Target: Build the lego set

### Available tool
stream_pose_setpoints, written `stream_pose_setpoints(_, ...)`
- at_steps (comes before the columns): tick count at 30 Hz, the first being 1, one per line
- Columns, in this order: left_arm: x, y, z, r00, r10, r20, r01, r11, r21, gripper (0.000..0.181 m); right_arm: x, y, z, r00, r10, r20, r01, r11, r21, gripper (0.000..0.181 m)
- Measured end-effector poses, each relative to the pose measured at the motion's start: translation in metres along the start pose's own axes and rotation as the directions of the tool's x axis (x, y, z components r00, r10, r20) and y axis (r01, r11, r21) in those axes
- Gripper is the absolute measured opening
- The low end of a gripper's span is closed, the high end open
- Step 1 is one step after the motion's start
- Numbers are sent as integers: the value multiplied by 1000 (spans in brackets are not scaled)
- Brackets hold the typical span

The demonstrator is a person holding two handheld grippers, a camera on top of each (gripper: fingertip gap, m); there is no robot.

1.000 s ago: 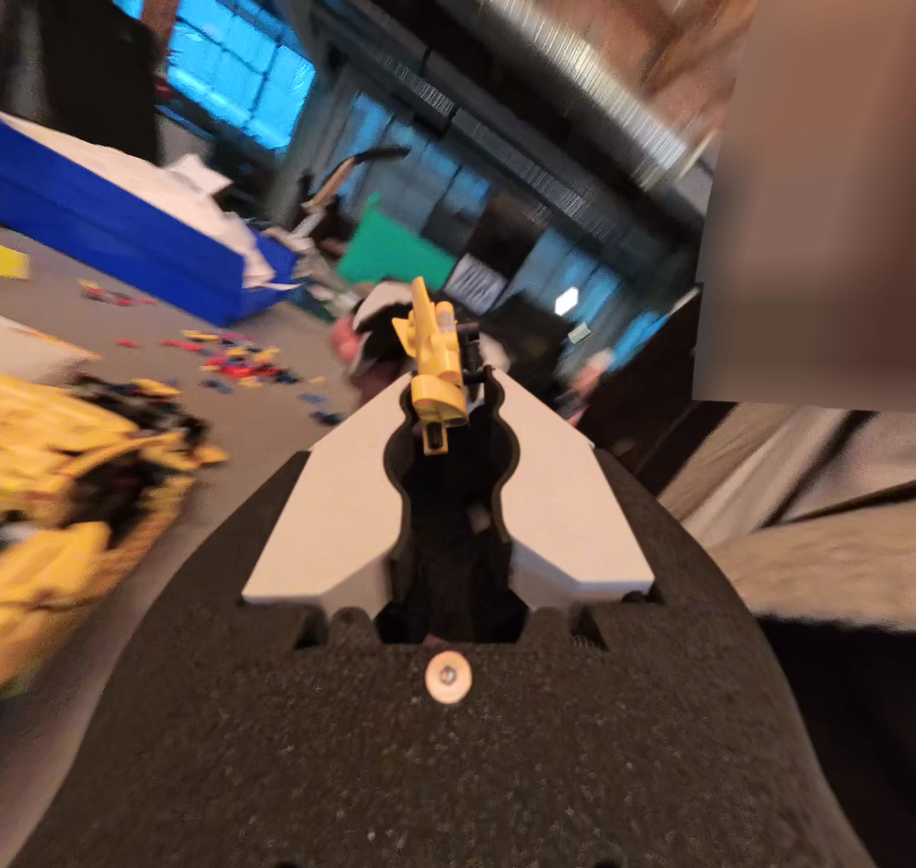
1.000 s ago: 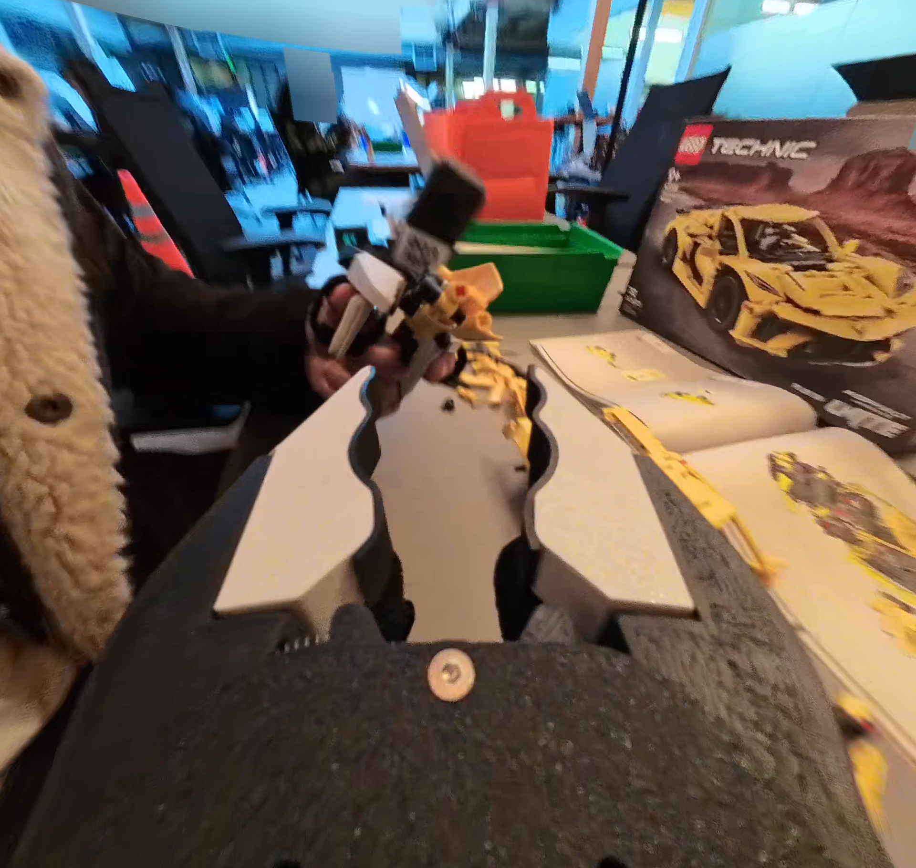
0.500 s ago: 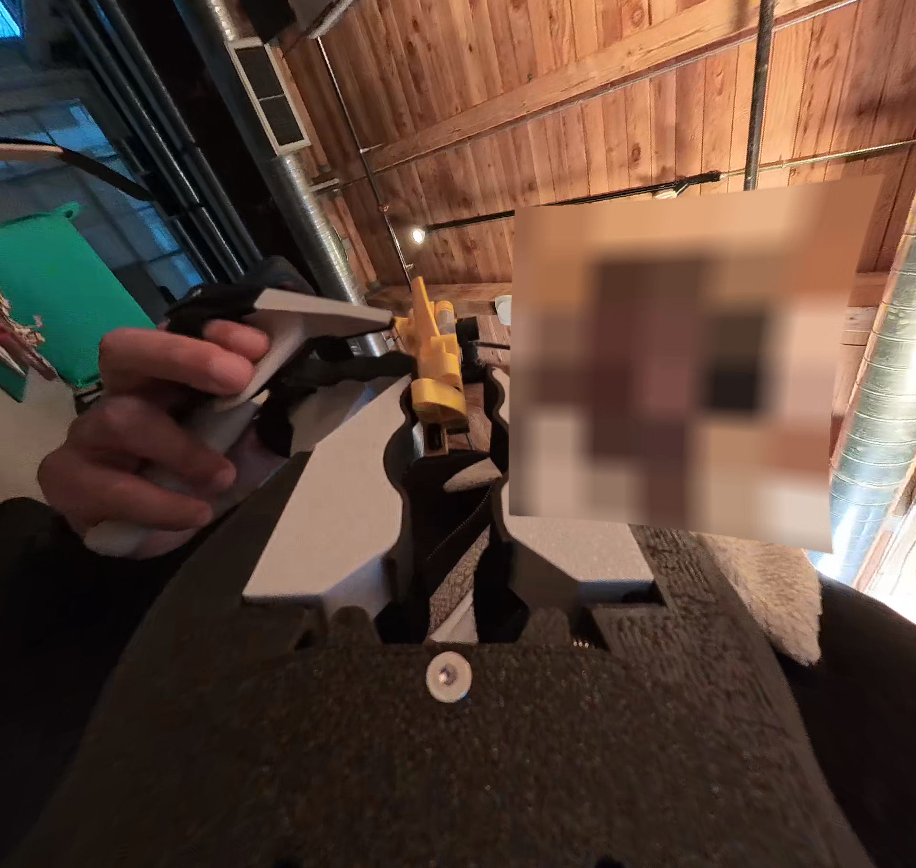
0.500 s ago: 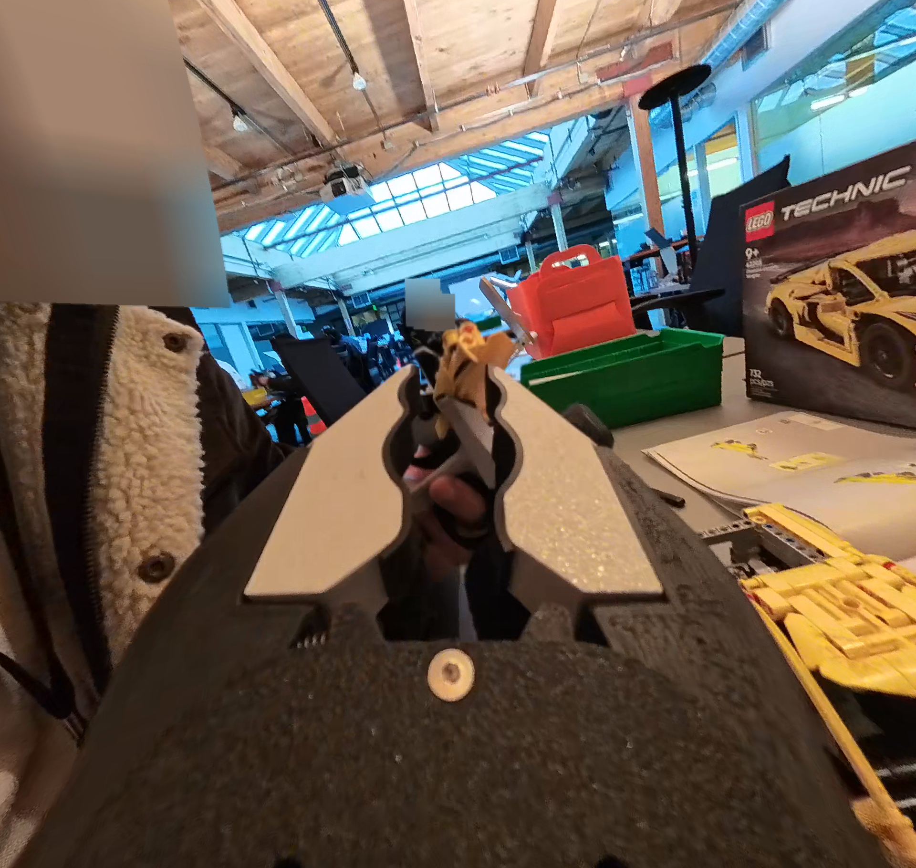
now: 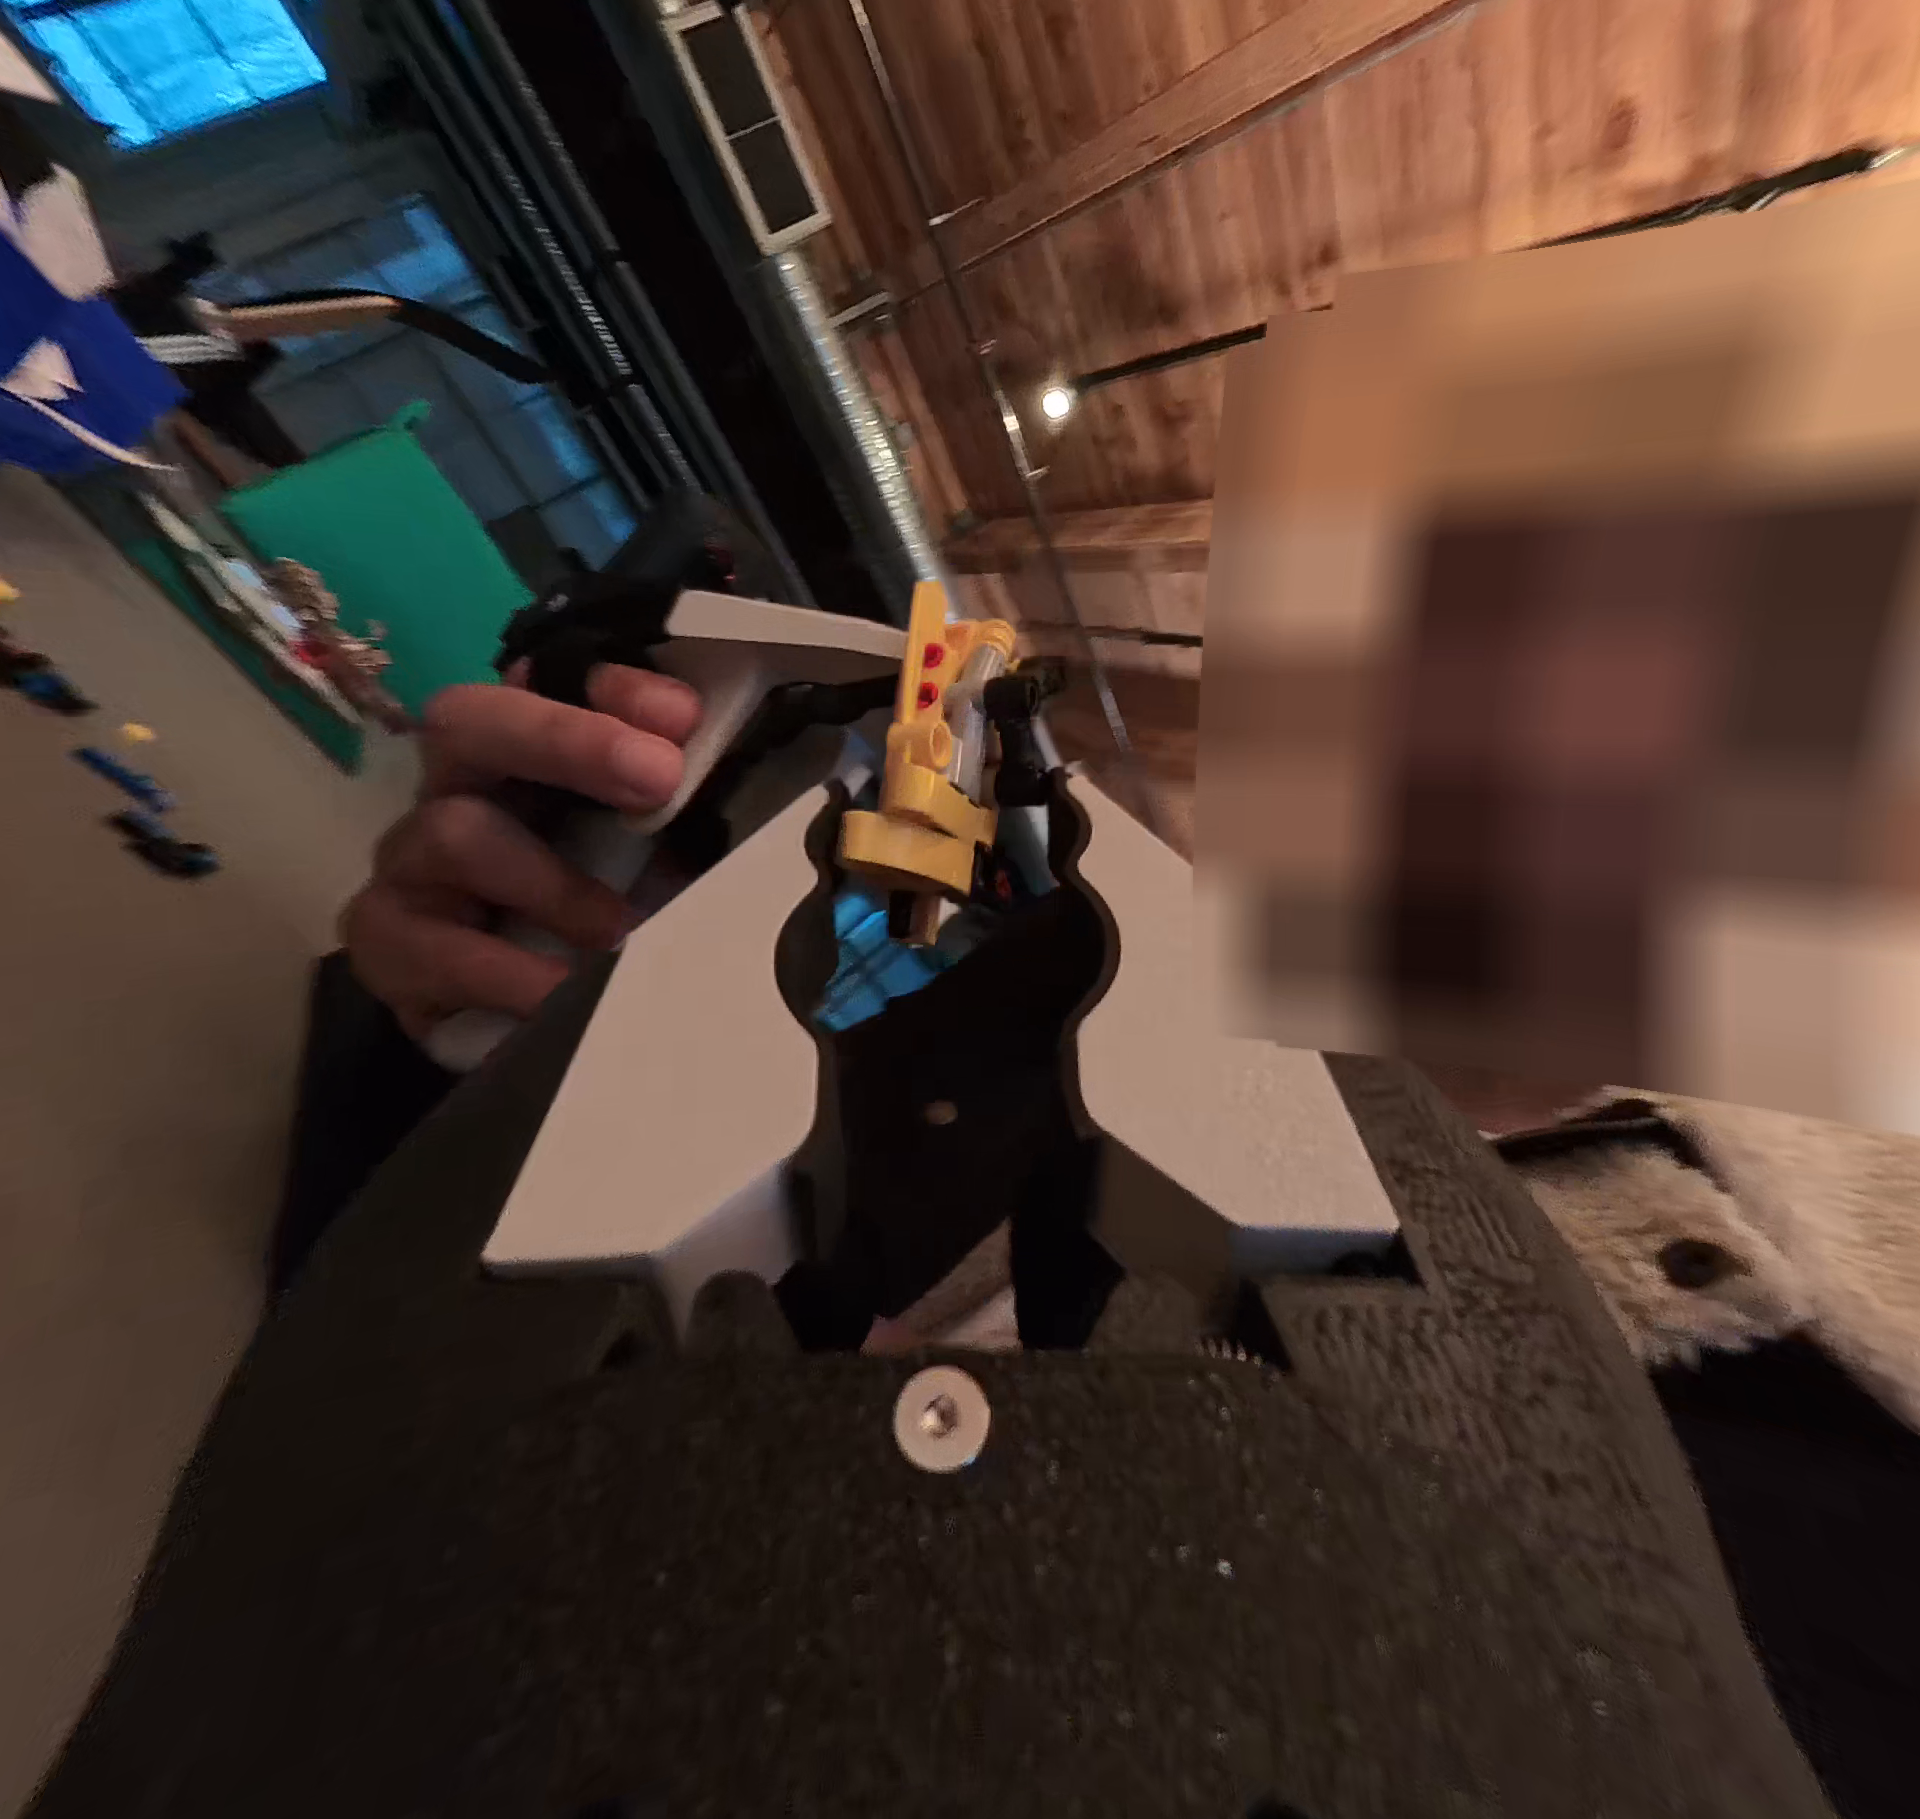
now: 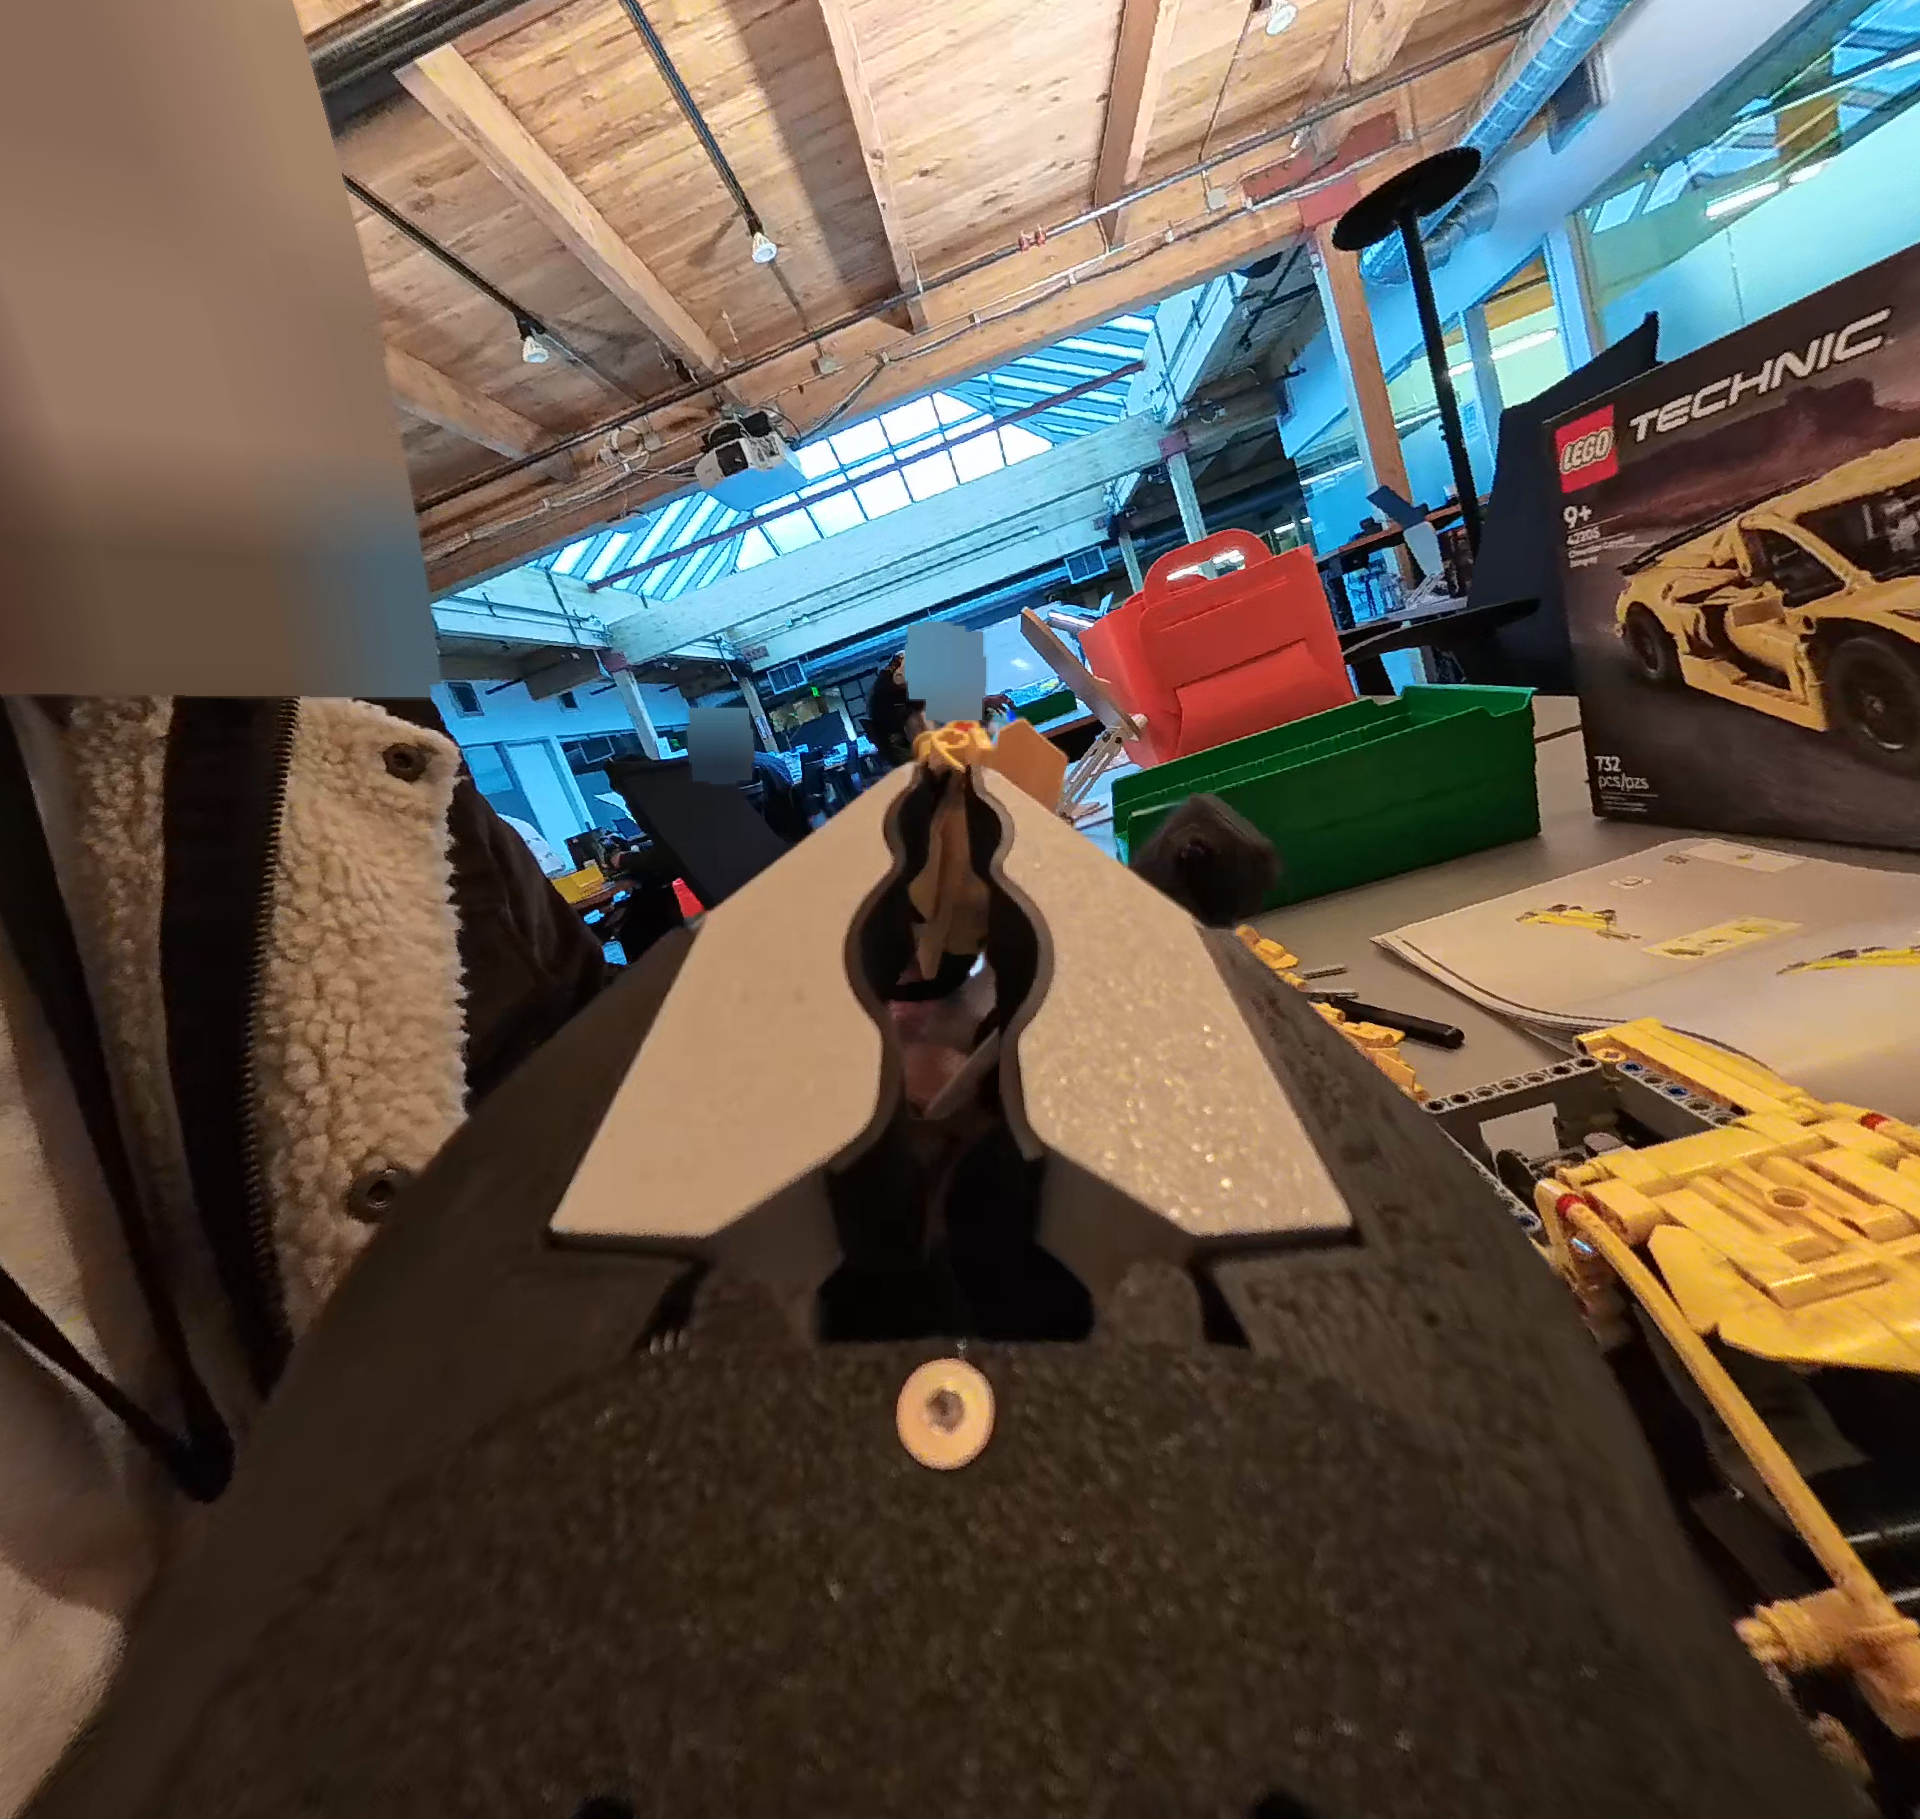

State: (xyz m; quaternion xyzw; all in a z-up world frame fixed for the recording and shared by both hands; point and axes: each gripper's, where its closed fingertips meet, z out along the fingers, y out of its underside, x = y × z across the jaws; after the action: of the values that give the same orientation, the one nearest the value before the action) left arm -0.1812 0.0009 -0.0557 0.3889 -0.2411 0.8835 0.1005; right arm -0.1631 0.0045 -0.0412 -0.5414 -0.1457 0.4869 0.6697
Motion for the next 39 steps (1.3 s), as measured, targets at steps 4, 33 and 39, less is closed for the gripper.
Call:
stream_pose_setpoints(4, -13, -16, -17, 962, 187, 200, -183, 982, -36, 42, 10, 7, -4, 998, 9, -58, -12, 999, -42, 5)
stream_pose_setpoints(33, -30, 2, -35, 665, 666, 338, -527, 739, -420, 14, 20, 51, -3, 990, 119, -81, -135, 964, -229, 6)
stream_pose_setpoints(39, -31, 5, -34, 673, 661, 331, -521, 741, -423, 14, 19, 53, -4, 988, 135, -70, -149, 957, -249, 5)
